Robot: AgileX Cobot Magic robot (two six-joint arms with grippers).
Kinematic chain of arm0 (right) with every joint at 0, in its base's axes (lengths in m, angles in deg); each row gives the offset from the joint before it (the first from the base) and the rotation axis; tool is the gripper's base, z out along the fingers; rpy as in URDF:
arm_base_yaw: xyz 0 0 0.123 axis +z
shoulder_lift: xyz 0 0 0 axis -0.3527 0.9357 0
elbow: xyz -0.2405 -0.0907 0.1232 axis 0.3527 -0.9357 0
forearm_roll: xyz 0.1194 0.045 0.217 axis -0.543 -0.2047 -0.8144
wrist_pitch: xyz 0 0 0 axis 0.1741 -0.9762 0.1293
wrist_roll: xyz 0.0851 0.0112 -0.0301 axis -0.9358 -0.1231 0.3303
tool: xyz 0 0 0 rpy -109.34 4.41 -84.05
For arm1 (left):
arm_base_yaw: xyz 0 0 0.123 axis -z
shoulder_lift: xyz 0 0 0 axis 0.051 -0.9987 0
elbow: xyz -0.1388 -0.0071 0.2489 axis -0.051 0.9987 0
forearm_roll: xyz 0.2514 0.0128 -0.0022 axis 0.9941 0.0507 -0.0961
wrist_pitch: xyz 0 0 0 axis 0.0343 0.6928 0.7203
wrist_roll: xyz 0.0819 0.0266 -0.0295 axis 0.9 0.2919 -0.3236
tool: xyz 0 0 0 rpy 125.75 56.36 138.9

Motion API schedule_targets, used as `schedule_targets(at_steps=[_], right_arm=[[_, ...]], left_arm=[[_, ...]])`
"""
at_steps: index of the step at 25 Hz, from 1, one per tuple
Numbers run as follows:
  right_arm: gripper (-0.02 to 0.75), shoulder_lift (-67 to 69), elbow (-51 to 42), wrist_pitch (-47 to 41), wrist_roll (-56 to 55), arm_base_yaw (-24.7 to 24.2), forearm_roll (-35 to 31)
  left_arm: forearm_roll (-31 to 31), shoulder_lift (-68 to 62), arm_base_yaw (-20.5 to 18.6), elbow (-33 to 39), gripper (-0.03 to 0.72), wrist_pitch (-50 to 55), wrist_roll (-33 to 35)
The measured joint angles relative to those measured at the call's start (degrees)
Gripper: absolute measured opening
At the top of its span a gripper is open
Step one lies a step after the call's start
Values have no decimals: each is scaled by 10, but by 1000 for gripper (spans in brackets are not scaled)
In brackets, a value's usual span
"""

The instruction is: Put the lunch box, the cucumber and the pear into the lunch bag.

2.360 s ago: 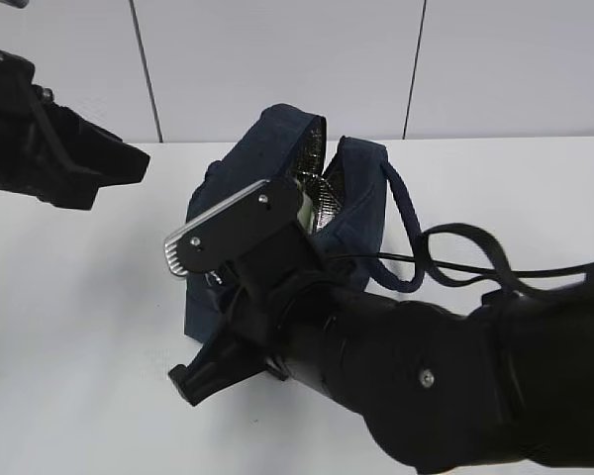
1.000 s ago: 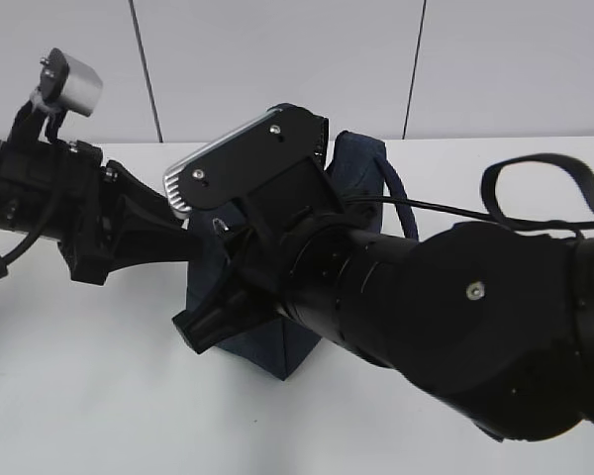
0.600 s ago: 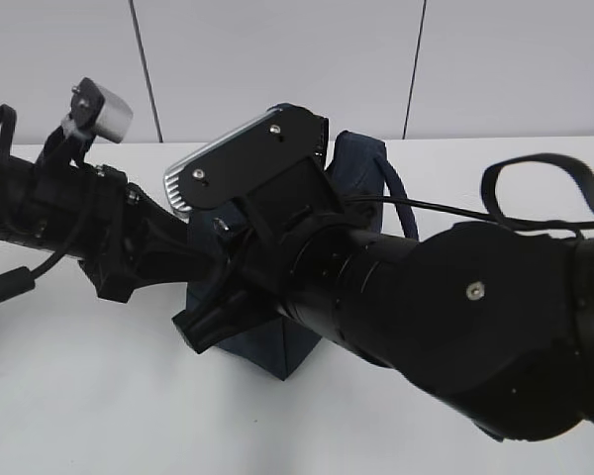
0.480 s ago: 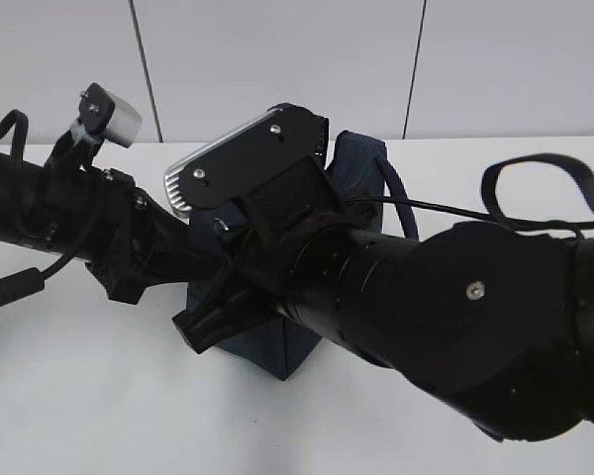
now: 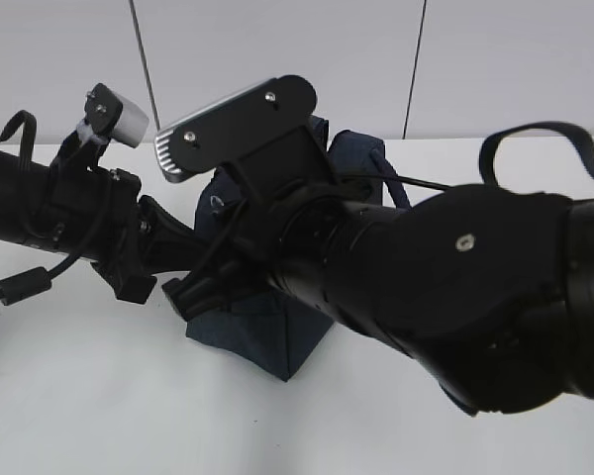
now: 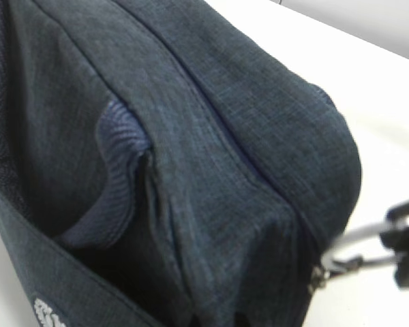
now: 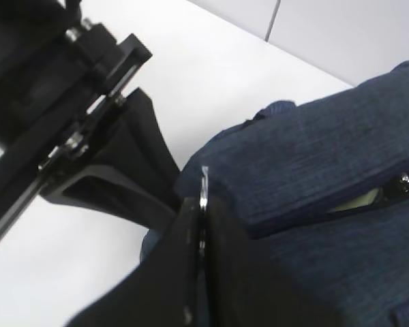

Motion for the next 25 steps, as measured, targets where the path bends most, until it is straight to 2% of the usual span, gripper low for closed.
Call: schedule_targets(at_steps=[7,14,25], right_arm=[[6,0,35,30,117,-18,-93],[6,0,67,-73,145,-119,-167],[6,9,104,-189,164,-243,-201]], left_arm=[[-1,0,0,-3,-7,8,-5],[10,0,0,-3,-8,13,-12],[20,0,0,-3,-8,17,-18]])
